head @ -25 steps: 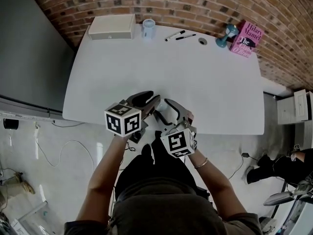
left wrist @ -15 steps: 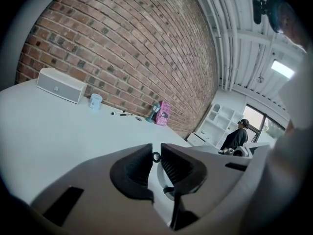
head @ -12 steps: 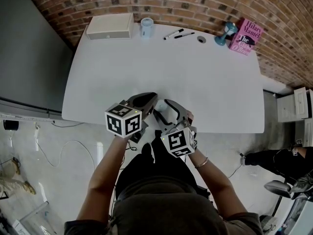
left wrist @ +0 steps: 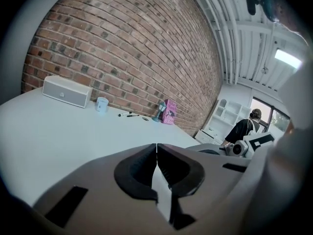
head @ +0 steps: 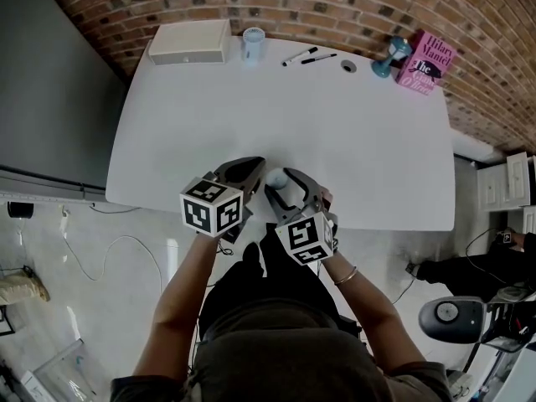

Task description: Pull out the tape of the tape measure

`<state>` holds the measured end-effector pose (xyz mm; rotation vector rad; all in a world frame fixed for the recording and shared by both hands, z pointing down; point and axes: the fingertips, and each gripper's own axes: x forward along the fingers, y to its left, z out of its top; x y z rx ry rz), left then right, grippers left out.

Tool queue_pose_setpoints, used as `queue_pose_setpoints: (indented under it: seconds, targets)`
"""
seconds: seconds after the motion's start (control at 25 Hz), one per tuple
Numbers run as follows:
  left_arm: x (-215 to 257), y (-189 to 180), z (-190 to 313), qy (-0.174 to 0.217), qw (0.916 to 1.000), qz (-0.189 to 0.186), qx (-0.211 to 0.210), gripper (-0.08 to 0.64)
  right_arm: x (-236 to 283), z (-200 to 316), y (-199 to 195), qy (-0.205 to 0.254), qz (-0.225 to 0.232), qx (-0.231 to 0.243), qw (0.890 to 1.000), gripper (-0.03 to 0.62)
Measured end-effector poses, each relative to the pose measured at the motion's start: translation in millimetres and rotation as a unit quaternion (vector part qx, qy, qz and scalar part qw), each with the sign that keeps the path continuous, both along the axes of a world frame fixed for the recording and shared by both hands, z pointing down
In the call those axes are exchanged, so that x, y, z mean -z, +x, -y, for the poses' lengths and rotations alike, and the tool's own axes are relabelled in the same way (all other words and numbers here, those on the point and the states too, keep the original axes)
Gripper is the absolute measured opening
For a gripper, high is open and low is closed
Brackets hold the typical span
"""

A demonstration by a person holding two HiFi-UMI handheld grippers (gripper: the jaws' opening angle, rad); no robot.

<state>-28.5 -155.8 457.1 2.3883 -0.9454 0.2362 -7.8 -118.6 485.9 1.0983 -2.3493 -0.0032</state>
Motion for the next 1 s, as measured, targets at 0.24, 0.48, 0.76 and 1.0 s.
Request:
queue_pose_setpoints:
  seconds: [0.24, 0.48, 0.76, 1.0]
  targets:
    - [-4, -23, 13, -0.006, 0.9989, 0.009, 0.046, 0.025, -16, 10, 21, -0.042, -0.003, -0.039, 0.998, 0.221]
    - [-13, -40, 22, -0.014, 0.9966, 0.019, 0.079, 0.025, -17, 21, 38, -0.049, -0.002, -0.053, 0.997, 0.219]
    - [-22, -86, 35, -0.025, 0.9882, 0.035, 0.147, 0.025, -25, 40, 82, -0.079, -0.005, -0.104, 0.991, 0.219]
    - [-31, -136, 39, -0.038, 0.9771, 0.054, 0.202, 0.025, -29, 51, 111, -0.095, -0.010, -0.128, 0.987, 0.219]
